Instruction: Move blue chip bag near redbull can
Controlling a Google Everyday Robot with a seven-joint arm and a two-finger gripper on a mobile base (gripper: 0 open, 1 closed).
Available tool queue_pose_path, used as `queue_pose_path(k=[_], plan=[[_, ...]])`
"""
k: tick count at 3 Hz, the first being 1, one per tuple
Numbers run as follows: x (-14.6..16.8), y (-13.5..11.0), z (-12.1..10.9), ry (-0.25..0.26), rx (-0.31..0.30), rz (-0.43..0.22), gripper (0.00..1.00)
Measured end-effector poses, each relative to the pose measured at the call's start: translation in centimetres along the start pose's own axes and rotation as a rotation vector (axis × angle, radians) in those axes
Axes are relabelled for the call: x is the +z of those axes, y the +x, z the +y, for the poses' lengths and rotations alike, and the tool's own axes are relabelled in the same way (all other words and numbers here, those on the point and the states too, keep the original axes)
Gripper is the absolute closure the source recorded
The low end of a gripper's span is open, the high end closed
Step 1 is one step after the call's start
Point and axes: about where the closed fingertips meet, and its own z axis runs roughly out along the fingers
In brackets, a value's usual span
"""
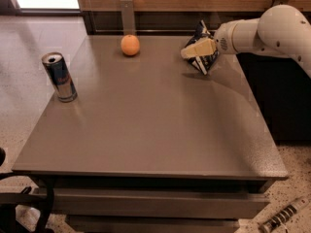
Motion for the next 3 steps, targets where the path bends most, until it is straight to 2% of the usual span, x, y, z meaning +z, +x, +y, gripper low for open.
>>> queue_pose_path(k=[1, 3], plan=[[3.76, 2.43, -0.06, -0.006, 0.061, 0.003, 0.01], [3.73, 2.19, 0.31, -0.014, 0.053, 0.004, 0.44]])
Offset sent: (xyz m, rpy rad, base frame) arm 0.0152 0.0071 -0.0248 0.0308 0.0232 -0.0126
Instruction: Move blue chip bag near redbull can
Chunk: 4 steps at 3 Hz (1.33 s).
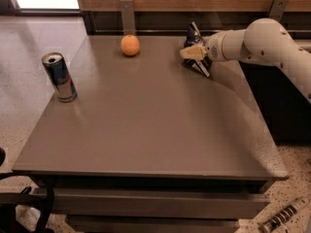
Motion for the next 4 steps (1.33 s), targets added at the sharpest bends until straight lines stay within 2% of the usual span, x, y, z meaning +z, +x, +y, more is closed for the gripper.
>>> queue_pose_path(k=[2, 3, 4], plan=[[0.46, 0.1, 0.38, -0.008, 0.0, 0.002, 0.9], [0.65, 0.14, 0.53, -0.011, 0.0, 0.003, 1.0], [0.65, 0.14, 0.54, -0.012, 0.0, 0.003, 1.0]])
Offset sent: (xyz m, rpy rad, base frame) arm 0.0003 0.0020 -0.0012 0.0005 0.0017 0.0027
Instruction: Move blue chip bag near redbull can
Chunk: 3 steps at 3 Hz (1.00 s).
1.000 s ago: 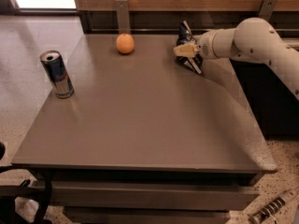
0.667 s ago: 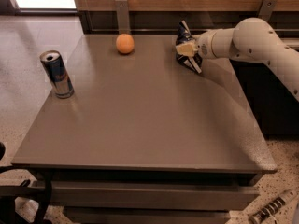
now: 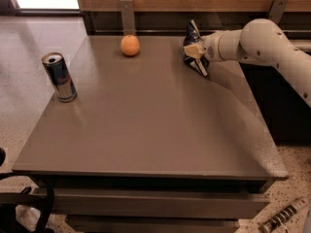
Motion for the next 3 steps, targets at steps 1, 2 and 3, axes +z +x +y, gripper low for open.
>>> queue_pose_path(k=[1, 2, 3], plan=[[-2.4, -1.6, 0.2, -0.015, -0.021, -0.022, 1.0], [-5.6, -3.4, 0.8, -0.028, -0.045, -0.054, 1.0], [-8.7, -5.3, 2.6, -0.048, -0.09, -0.103, 1.0]])
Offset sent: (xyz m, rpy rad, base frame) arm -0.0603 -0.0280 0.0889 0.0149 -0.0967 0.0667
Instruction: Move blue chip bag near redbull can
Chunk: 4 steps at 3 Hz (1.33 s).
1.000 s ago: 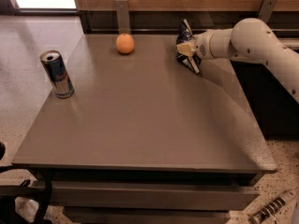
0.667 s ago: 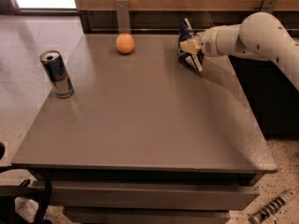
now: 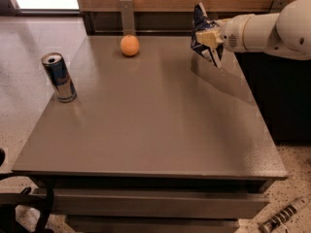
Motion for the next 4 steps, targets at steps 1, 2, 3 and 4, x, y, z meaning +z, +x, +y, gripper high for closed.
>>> queue_pose_path(k=[1, 2, 3, 4], plan=[[-1.5, -2.1, 2.5, -0.077, -0.045, -0.084, 1.0], [-1.5, -4.1, 6.6, -0.208, -0.141, -0.171, 1.0], [-0.9, -5.9, 12.3, -0.383, -0.248, -0.217, 1.0], [-1.0, -6.4, 15.0, -0.457, -0.293, -0.206, 1.0]])
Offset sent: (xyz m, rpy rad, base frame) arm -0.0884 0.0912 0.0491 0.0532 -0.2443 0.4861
